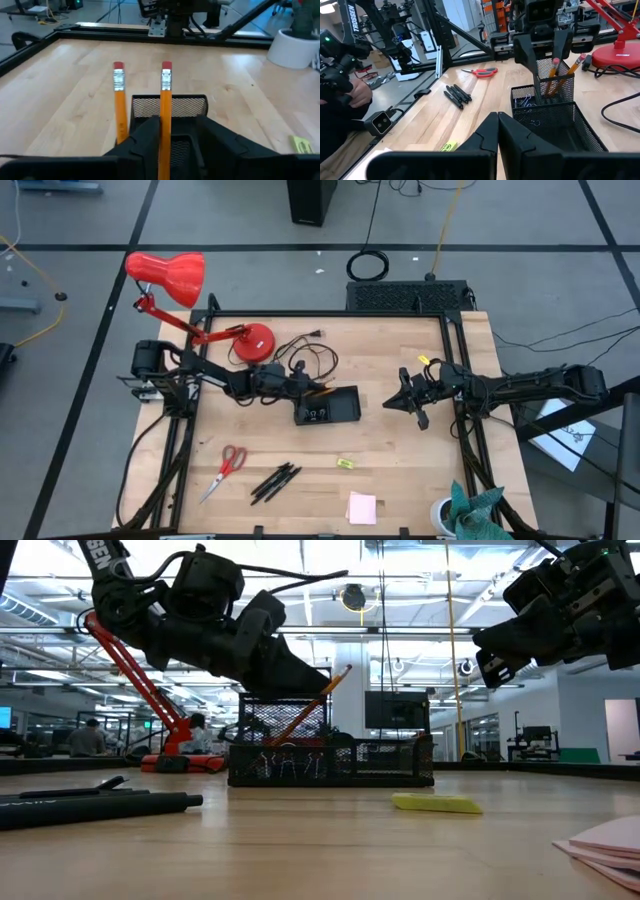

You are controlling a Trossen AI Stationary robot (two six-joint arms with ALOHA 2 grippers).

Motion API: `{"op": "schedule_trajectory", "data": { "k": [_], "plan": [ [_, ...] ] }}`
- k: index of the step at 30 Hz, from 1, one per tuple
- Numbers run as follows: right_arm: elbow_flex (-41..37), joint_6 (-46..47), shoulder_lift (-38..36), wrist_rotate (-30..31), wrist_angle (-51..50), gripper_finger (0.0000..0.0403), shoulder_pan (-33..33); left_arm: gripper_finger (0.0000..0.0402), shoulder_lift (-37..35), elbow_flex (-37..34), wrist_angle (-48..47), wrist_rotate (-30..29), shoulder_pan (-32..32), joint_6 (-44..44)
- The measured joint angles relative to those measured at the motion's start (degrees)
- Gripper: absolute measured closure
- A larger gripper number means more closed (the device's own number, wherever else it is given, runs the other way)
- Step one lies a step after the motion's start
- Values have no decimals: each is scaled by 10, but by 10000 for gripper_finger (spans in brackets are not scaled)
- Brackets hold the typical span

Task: Pick and place office supplies into organizer
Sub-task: Put the orange pencil into the desk organizer, then put the black pen into the desk organizer

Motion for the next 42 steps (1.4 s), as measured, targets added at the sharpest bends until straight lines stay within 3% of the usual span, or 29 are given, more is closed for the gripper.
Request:
{"op": "schedule_trajectory", "data": {
  "k": [5, 10, 15, 20, 22, 25, 31, 35, 42],
  "plan": [
    [0, 0, 0, 0, 0, 399, 0, 234, -6, -1, 3, -16, -10, 39],
    [0, 0, 0, 0, 0, 399, 0, 229, -61, 11, -54, -49, -29, 55],
    [0, -3, 0, 0, -3, 399, 0, 229, -159, 69, -315, -168, -71, 39],
    [0, -2, 0, 0, -5, 399, 0, 229, -201, 163, -673, -296, -151, -96],
    [0, -2, 0, 0, -5, 399, 0, 229, -200, 188, -764, -303, -187, -175],
    [0, -2, 0, 0, -5, 399, 0, 229, -198, 195, -862, -257, -235, -316],
    [0, 0, 0, 0, -4, 399, 0, 229, -187, 166, -837, -263, -332, -489],
    [0, 1, 0, 0, -3, 399, 0, 229, -158, 150, -786, -271, -362, -519],
    [0, 15, 0, 0, -3, 399, 0, 229, -63, 150, -712, -215, -376, -527]
  ]
}}
